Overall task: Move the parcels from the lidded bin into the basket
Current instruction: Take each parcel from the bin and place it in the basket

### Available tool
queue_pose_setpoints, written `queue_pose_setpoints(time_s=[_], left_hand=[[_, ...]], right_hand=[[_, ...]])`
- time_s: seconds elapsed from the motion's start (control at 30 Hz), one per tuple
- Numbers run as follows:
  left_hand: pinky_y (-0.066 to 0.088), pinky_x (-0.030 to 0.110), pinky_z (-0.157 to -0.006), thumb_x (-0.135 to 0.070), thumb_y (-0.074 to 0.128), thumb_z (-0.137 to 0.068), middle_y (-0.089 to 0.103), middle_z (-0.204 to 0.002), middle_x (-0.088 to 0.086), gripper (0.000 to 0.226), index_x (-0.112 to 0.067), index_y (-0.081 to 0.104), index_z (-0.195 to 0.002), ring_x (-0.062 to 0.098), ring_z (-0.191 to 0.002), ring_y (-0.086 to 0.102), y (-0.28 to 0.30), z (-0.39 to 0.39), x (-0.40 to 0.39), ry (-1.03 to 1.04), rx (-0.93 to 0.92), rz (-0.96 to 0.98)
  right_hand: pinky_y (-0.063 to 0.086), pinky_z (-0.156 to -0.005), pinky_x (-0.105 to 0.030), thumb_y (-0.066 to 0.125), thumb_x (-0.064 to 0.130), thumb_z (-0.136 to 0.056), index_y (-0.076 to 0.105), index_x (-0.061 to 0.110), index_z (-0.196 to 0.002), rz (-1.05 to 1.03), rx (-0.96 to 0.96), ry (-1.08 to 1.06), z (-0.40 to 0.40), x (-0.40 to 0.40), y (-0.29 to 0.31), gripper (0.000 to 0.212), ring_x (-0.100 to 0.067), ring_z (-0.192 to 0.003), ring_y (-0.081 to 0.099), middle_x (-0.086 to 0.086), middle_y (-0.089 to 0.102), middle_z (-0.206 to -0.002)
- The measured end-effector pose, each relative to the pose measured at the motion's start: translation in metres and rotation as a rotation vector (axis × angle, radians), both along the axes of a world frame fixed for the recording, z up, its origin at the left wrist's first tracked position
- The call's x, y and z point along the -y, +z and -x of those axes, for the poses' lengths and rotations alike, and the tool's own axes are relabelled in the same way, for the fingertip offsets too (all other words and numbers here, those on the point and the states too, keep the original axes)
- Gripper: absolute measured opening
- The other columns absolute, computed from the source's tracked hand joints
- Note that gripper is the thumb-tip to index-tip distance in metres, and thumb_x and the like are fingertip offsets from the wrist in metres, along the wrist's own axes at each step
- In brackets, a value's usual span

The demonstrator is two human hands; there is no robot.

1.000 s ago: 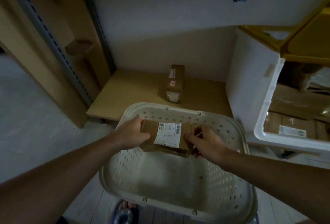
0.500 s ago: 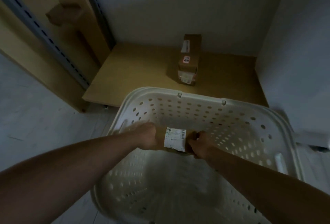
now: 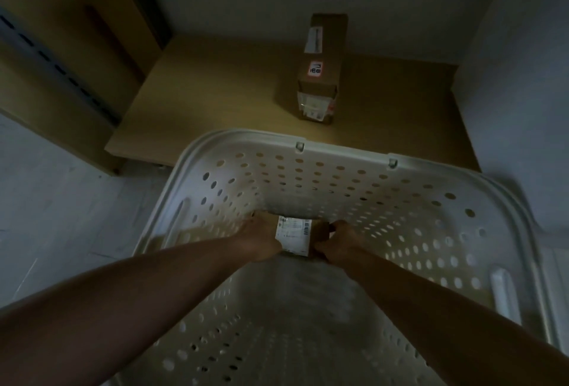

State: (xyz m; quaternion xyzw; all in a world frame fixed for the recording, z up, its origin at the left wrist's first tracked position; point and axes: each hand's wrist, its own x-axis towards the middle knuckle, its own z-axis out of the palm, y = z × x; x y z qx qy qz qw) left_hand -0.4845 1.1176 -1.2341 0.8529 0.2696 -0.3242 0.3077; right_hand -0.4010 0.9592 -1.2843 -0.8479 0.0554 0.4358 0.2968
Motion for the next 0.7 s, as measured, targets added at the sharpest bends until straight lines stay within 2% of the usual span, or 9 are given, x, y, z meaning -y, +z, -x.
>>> queue_pose_setpoints(time_s=[0.1, 0.17, 0.3, 0.37, 0.43, 0.5, 0.53, 0.6, 0.7], left_hand=[[0.041, 0.015, -0.089, -0.012, 0.058, -0.098, 0.057, -0.141, 0.007, 0.044, -0.012, 0.053, -0.142, 0.022, -0.128, 0.056, 0.011, 0.000, 0.000, 0.016, -0.023, 0.021], [0.048, 0.021, -0.097, -0.021, 0.061, -0.098, 0.060, -0.137, 0.006, 0.039, -0.010, 0.059, -0.136, 0.021, -0.122, 0.060, 0.021, -0.002, -0.004, 0.020, -0.048, 0.027], [0.046, 0.023, -0.078, -0.025, 0.056, -0.101, 0.062, -0.126, 0.008, 0.035, -0.002, 0.057, -0.128, 0.019, -0.108, 0.063, 0.057, -0.002, -0.007, 0.059, -0.028, -0.020], [0.042, 0.016, -0.069, -0.022, 0.053, -0.102, 0.060, -0.103, 0.000, 0.014, -0.011, 0.060, -0.107, 0.014, -0.095, 0.059, 0.075, 0.003, -0.007, 0.052, 0.046, -0.019], [0.037, 0.011, -0.059, -0.016, 0.051, -0.103, 0.052, -0.091, -0.007, 0.013, -0.019, 0.051, -0.090, 0.011, -0.090, 0.051, 0.102, 0.010, -0.005, 0.036, 0.091, 0.001], [0.041, 0.016, -0.072, -0.015, 0.054, -0.101, 0.060, -0.115, 0.000, 0.013, -0.020, 0.052, -0.114, 0.017, -0.105, 0.053, 0.127, 0.017, -0.004, 0.002, 0.154, 0.009], [0.041, 0.020, -0.079, -0.018, 0.056, -0.100, 0.058, -0.132, 0.005, 0.030, -0.017, 0.051, -0.130, 0.021, -0.115, 0.055, 0.138, 0.020, -0.004, -0.017, 0.196, 0.018], [0.043, 0.023, -0.089, -0.023, 0.059, -0.099, 0.052, -0.147, 0.009, 0.052, -0.011, 0.043, -0.147, 0.023, -0.129, 0.053, 0.166, 0.025, 0.000, -0.023, 0.298, 0.009], [0.047, 0.030, -0.101, -0.026, 0.058, -0.101, 0.048, -0.152, 0.003, 0.059, -0.015, 0.036, -0.155, 0.018, -0.134, 0.050, 0.203, 0.032, 0.008, 0.002, 0.490, 0.045]], right_hand=[[0.057, -0.064, -0.026, 0.078, 0.008, -0.085, 0.046, 0.004, -0.141, -0.033, -0.045, 0.052, -0.003, 0.003, 0.012, 0.065, -0.024, -0.094, 0.063, -0.022, 0.061, -0.130], [0.048, -0.048, -0.020, 0.078, 0.007, -0.085, 0.039, 0.004, -0.148, -0.063, -0.048, 0.065, -0.005, 0.005, 0.022, 0.074, -0.023, -0.088, 0.060, -0.023, 0.059, -0.133], [0.055, -0.063, -0.033, 0.077, 0.007, -0.086, 0.033, 0.003, -0.152, -0.099, -0.028, 0.061, -0.006, 0.012, 0.044, 0.079, -0.026, -0.092, 0.060, -0.022, 0.057, -0.128], [0.055, -0.075, -0.038, 0.077, 0.008, -0.087, 0.035, 0.003, -0.151, -0.116, -0.009, 0.077, -0.005, 0.016, 0.059, 0.076, -0.030, -0.105, 0.060, -0.022, 0.054, -0.136], [0.054, -0.082, -0.037, 0.074, 0.007, -0.089, 0.040, 0.005, -0.145, -0.135, 0.009, 0.105, -0.005, 0.020, 0.079, 0.066, -0.030, -0.111, 0.059, -0.017, 0.055, -0.135], [0.055, -0.086, -0.040, 0.072, 0.005, -0.090, 0.049, 0.013, -0.128, -0.176, 0.057, 0.139, -0.007, 0.021, 0.104, 0.044, -0.022, -0.097, 0.058, -0.005, 0.061, -0.109], [0.057, -0.082, -0.037, 0.073, 0.006, -0.090, 0.051, 0.016, -0.126, -0.201, 0.091, 0.158, -0.007, 0.020, 0.119, 0.043, -0.018, -0.092, 0.058, 0.000, 0.059, -0.101], [0.055, -0.073, -0.031, 0.077, 0.011, -0.086, 0.051, 0.014, -0.133, -0.222, 0.178, 0.224, -0.007, 0.018, 0.147, 0.054, -0.017, -0.097, 0.060, -0.002, 0.061, -0.112], [0.054, -0.094, -0.036, 0.079, 0.014, -0.084, 0.043, 0.017, -0.146, -0.268, 0.323, 0.341, 0.002, 0.024, 0.195, 0.072, -0.027, -0.118, 0.058, -0.005, 0.054, -0.135]])
